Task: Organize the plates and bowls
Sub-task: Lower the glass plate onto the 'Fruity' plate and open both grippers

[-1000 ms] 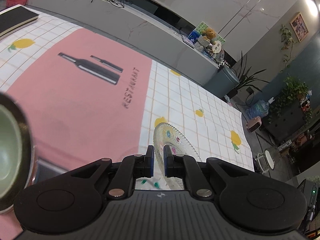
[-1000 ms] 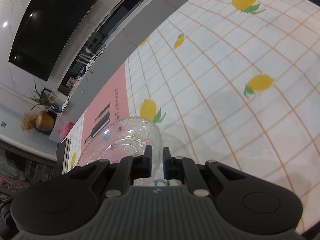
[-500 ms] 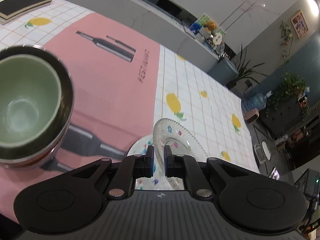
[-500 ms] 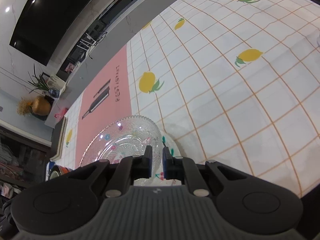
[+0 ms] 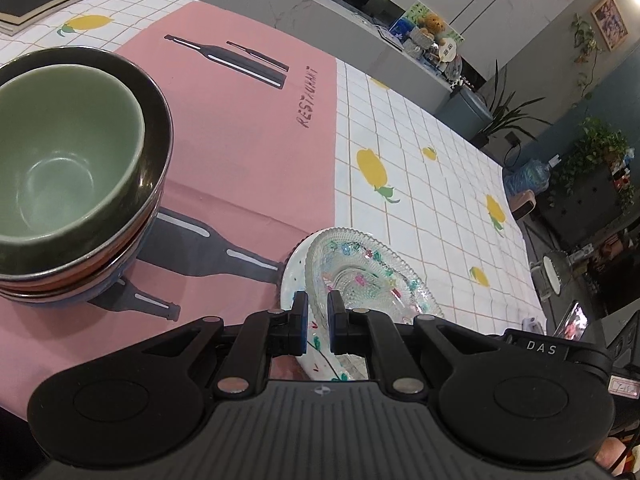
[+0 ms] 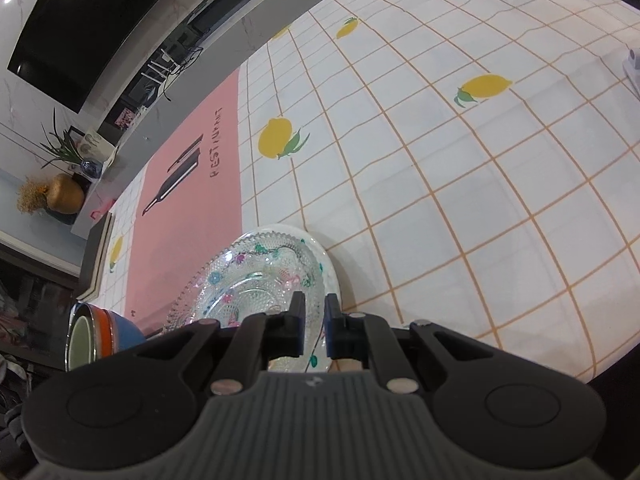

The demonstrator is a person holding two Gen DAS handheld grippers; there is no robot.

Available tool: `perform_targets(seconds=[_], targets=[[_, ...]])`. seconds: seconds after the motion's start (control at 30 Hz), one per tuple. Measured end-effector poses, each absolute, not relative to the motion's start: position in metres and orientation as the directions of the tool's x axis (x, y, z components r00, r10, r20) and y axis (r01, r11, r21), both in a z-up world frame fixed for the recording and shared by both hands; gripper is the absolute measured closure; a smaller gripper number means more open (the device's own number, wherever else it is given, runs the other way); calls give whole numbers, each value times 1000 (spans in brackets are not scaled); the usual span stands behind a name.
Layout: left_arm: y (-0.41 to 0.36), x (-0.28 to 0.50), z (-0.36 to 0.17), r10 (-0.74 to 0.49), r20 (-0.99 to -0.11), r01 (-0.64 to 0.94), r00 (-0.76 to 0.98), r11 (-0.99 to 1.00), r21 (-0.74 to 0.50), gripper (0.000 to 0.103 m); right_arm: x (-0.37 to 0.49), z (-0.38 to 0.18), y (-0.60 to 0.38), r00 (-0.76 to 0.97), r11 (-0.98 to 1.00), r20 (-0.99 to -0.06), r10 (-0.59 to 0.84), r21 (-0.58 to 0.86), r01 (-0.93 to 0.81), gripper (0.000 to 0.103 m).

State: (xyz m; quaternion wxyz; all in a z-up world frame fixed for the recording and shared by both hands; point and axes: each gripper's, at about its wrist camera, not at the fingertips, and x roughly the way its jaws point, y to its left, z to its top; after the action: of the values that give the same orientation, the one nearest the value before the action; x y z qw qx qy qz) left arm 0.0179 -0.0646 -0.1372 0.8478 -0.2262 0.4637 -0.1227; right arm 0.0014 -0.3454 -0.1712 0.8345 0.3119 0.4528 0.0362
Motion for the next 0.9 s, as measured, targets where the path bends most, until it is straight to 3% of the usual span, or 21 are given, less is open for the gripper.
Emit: perform_targets(seconds=[0.77,0.87,0.9], targets=[[-73,19,-139,-336,-785,13,521,922,-387,95,3,-166,-332,592,885,-763,260,433,170,92],[-76,16,-132,-318,-768,35,557,932,-360,92,2,-165,-333,595,888,-765,247,424,177,87],[-76,15,-131,-319,-761,41,564,932,-360,85,2,-165,-334,596,885,-764,248,429,183,83]])
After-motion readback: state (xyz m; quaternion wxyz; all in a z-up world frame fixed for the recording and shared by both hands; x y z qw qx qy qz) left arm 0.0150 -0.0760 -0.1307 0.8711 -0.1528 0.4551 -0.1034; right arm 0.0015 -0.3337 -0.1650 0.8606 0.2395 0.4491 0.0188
